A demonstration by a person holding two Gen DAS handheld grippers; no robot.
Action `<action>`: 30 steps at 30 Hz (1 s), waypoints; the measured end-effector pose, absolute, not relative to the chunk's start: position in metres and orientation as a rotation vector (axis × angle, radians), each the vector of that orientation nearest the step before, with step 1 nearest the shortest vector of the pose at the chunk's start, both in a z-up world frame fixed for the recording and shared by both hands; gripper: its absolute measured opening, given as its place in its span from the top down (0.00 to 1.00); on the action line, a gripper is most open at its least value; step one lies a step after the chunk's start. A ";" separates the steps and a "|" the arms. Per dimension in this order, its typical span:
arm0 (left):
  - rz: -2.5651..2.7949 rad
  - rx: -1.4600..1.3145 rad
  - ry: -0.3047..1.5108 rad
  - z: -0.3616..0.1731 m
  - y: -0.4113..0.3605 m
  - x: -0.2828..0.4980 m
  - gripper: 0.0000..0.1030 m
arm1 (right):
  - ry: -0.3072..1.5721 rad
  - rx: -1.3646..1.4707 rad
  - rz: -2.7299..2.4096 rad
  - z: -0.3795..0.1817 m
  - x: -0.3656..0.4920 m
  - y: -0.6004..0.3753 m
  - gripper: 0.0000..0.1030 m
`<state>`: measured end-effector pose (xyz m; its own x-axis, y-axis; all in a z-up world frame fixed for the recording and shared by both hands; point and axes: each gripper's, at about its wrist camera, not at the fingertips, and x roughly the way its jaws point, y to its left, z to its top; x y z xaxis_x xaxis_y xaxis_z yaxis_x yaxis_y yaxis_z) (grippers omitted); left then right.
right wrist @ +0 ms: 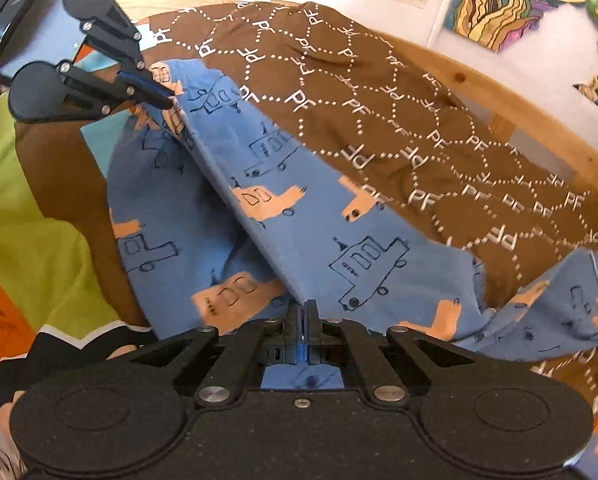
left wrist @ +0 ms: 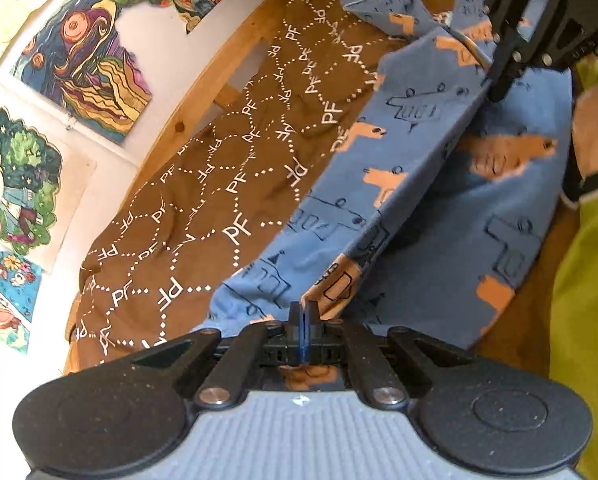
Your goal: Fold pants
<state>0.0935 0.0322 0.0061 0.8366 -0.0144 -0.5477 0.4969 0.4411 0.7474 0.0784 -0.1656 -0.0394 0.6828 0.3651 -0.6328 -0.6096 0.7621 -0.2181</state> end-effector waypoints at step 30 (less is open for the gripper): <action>-0.512 1.248 0.610 -0.028 0.043 0.057 0.99 | 0.633 -0.554 0.615 -0.057 0.029 -0.153 1.00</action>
<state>0.0574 0.0425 -0.0277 0.7369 -0.0289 -0.6754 0.6603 0.2450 0.7099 0.0293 -0.1533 -0.0567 0.6445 0.3493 -0.6801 -0.6697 0.6872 -0.2817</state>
